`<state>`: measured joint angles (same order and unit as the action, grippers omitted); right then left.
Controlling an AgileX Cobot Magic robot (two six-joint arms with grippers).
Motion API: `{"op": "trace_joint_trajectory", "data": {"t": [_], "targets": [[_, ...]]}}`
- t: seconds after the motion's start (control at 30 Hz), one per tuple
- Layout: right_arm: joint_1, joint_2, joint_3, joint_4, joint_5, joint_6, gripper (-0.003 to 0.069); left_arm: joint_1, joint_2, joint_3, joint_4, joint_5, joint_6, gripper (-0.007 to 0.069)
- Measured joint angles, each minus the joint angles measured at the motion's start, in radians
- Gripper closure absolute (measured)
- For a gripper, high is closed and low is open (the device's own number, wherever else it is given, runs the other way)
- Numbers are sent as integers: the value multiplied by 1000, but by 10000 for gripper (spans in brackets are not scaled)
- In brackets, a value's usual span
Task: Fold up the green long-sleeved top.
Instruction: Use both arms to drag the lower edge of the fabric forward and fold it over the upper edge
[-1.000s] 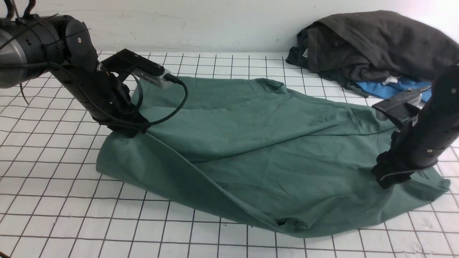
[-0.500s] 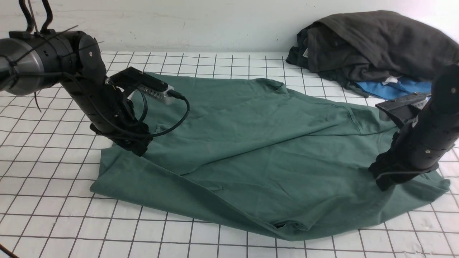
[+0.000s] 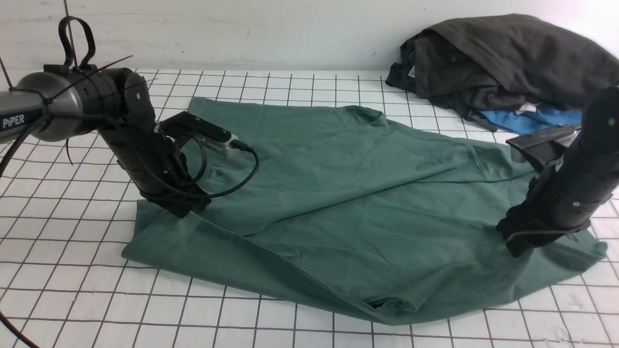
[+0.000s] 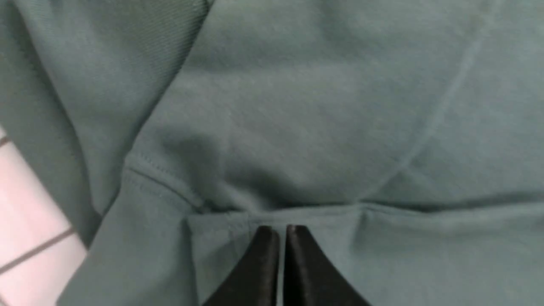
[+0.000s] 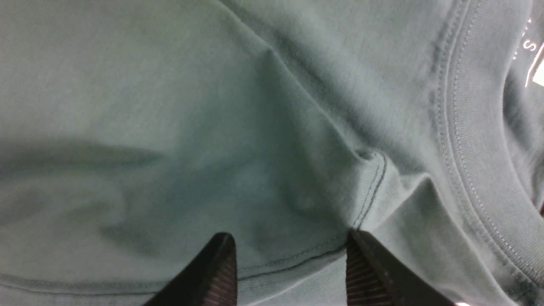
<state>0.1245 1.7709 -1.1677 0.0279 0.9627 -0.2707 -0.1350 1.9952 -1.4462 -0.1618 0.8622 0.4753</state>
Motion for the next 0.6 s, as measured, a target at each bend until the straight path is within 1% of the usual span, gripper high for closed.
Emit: {"op": "trace_joint_trajectory", "data": {"t": [0.23, 0.33, 0.4, 0.57, 0.6], "targets": [[0, 0, 0, -1, -6, -1, 322, 12, -101, -1, -10, 1, -25, 632], [0, 0, 0, -1, -17, -9, 322, 27, -82, -2, -16, -9, -34, 611], [0, 0, 0, -1, -23, -17, 322, 40, -42, -2, -20, -9, -34, 543], [0, 0, 0, 5, -23, -23, 322, 46, 53, -2, -23, -13, -34, 328], [0, 0, 0, 6, -23, -23, 322, 45, 60, -1, -25, -14, -34, 313]]}}
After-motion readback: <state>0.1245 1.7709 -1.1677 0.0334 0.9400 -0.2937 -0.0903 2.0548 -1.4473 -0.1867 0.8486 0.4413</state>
